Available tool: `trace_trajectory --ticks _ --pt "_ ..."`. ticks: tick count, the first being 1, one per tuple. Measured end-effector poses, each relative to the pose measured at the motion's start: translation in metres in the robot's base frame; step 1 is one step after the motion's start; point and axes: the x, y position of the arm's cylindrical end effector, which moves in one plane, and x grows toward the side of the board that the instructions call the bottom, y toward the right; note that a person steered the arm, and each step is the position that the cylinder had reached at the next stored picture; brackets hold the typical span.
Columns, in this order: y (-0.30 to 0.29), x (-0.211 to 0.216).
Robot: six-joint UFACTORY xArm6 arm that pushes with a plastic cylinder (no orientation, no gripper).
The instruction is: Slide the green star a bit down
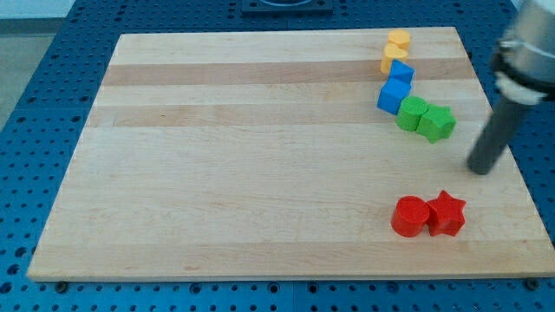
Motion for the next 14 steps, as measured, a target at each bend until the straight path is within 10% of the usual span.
trace_trajectory --ticks 3,14 --pt "0.051 -0.084" --pt "-0.044 -0.1"
